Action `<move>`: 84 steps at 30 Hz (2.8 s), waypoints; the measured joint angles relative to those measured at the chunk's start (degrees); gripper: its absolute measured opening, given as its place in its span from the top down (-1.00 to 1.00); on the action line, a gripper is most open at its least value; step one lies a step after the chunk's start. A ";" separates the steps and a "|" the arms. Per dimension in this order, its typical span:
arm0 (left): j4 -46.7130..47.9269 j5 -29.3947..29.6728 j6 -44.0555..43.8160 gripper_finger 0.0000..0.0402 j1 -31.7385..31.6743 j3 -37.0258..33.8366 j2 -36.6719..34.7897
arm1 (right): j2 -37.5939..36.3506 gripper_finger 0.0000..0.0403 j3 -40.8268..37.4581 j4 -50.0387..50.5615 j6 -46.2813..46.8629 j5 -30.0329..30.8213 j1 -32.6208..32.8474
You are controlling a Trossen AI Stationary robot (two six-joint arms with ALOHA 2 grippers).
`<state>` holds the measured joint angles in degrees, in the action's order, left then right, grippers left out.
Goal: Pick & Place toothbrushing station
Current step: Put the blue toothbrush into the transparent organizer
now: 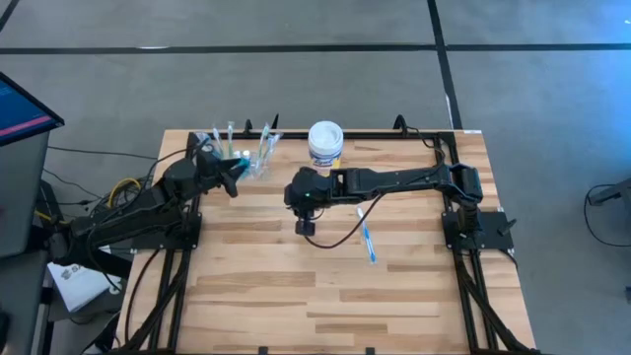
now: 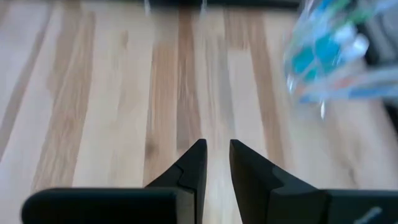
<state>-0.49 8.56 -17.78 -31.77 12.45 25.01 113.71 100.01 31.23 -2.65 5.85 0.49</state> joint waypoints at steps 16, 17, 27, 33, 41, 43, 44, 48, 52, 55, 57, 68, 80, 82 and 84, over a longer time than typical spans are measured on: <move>-3.52 -0.35 1.03 0.19 9.55 0.00 0.12 | 0.00 0.70 0.00 18.08 8.80 0.00 0.02; -3.52 -0.33 1.03 0.19 10.47 0.00 0.12 | 0.00 0.70 0.00 19.07 9.25 0.00 0.02; -3.57 12.02 7.11 0.19 16.04 0.00 0.12 | 0.00 0.70 0.00 23.49 10.82 0.07 0.79; -4.09 15.81 8.55 0.19 15.96 0.00 -0.11 | 0.00 0.70 0.00 23.27 11.25 0.20 1.38; -10.12 0.48 6.57 0.19 16.13 0.07 -1.40 | 0.00 0.70 0.00 23.24 10.41 0.20 1.38; -10.45 0.54 5.57 0.19 16.68 0.07 -1.61 | 0.00 0.70 0.00 23.66 10.42 0.20 1.38; -10.43 0.59 5.51 0.19 17.06 0.07 -1.76 | 0.00 0.70 0.00 23.92 10.40 0.20 1.38; -10.62 0.57 5.50 0.19 19.68 0.07 -1.29 | 0.00 0.70 0.00 25.50 10.48 0.20 1.38; -10.67 2.55 8.20 0.19 22.12 1.98 -1.26 | 0.00 0.70 0.00 26.78 11.21 0.20 1.31; -10.84 3.69 10.37 0.19 23.69 4.31 -1.28 | 0.00 0.70 0.00 27.07 11.76 0.20 1.31; -10.84 4.14 11.36 0.19 24.55 5.55 -1.28 | 0.00 0.70 0.00 27.07 12.31 0.20 1.41; -11.15 5.17 9.42 0.19 32.97 6.29 6.13 | -0.20 0.70 -4.97 29.33 16.04 0.01 2.65; -20.75 6.57 9.38 0.19 40.21 6.26 19.58 | -2.38 0.70 -13.70 29.31 24.83 0.75 4.02; -21.32 6.59 9.38 0.19 40.61 6.25 20.96 | -4.30 0.70 -16.55 28.97 27.51 1.91 3.98; -21.33 6.61 9.38 0.19 40.85 6.19 21.60 | -7.36 0.70 -20.46 26.73 30.07 2.76 3.90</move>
<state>-21.82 15.17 -8.40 9.08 18.63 46.61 106.35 79.54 57.97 27.42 8.60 4.39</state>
